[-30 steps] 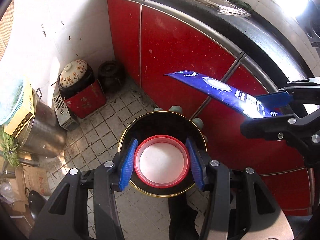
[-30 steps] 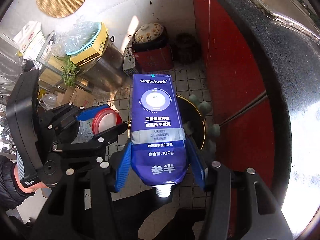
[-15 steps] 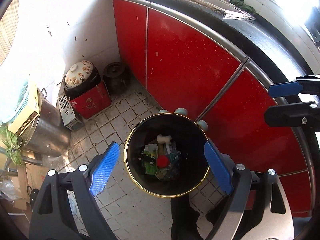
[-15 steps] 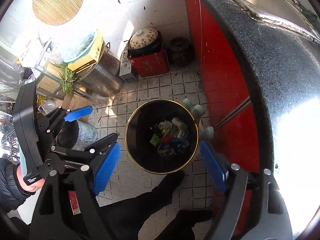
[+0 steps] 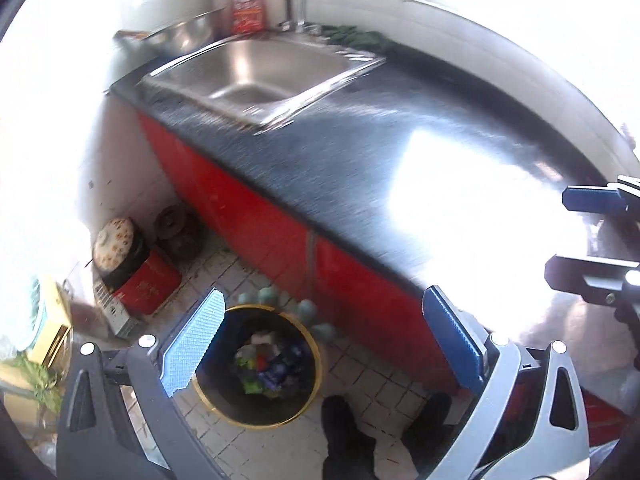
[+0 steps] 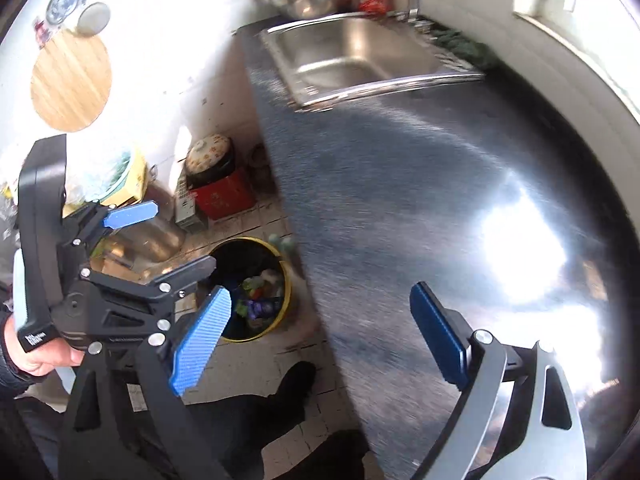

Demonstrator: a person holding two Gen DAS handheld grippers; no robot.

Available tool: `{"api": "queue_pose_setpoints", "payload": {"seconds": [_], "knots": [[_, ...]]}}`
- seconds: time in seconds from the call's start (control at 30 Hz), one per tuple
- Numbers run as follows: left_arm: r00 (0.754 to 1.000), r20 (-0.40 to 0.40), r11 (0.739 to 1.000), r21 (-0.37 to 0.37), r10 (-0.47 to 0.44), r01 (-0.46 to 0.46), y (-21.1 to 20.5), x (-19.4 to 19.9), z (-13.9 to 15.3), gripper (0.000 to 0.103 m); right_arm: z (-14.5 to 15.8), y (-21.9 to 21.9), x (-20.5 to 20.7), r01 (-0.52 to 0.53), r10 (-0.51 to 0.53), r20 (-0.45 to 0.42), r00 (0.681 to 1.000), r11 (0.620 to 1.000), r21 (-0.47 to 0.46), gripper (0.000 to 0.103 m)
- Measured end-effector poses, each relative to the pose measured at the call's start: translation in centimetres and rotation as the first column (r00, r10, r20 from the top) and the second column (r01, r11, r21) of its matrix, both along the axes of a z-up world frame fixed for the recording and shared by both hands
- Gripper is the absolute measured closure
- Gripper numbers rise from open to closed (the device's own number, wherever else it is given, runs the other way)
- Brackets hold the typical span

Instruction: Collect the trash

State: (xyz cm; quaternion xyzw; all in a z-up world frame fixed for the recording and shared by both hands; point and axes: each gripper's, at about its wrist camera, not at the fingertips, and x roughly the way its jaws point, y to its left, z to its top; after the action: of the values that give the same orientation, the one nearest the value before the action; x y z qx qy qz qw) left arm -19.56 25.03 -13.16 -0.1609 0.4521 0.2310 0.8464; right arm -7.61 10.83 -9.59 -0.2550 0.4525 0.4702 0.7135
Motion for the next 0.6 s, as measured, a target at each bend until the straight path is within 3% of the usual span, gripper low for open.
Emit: {"api": "queue_pose_setpoints", "payload": {"seconds": [0.1,0.17,0.23,0.4,0.5,0.6], "knots": [[0.989,0.057,0.990,-0.033,-0.134,0.136,-3.8,5.8,2.9,0.007,2.6,-7.7,3.7,0.193,-0.193,0.082,0.978,0.981,0.009,0.012],[0.970,0.086,0.973,-0.036,-0.225,0.229,-6.7,9.4,4.6,0.007,4.1,-12.9,5.6,0.327,-0.327,0.124,0.937,0.945,0.022,0.011],[0.946,0.107,0.947,-0.058,-0.307,0.315,-9.6,12.8,6.0,0.007,5.4,-17.8,7.1,0.450,-0.450,0.151,0.880,0.892,0.037,0.011],[0.894,0.067,0.896,-0.018,-0.442,0.444,-17.0,18.8,8.1,0.007,7.8,-28.1,8.8,0.692,-0.692,0.186,0.698,0.718,0.075,0.009],[0.866,0.048,0.866,-0.011,-0.498,0.499,-20.7,20.7,8.6,0.007,8.3,-33.1,9.1,0.786,-0.789,0.149,0.596,0.611,0.094,0.009],[0.843,0.021,0.843,0.007,-0.537,0.537,-23.4,21.7,8.6,0.007,8.2,-36.7,8.6,0.836,-0.840,0.126,0.528,0.540,0.101,0.009]]}}
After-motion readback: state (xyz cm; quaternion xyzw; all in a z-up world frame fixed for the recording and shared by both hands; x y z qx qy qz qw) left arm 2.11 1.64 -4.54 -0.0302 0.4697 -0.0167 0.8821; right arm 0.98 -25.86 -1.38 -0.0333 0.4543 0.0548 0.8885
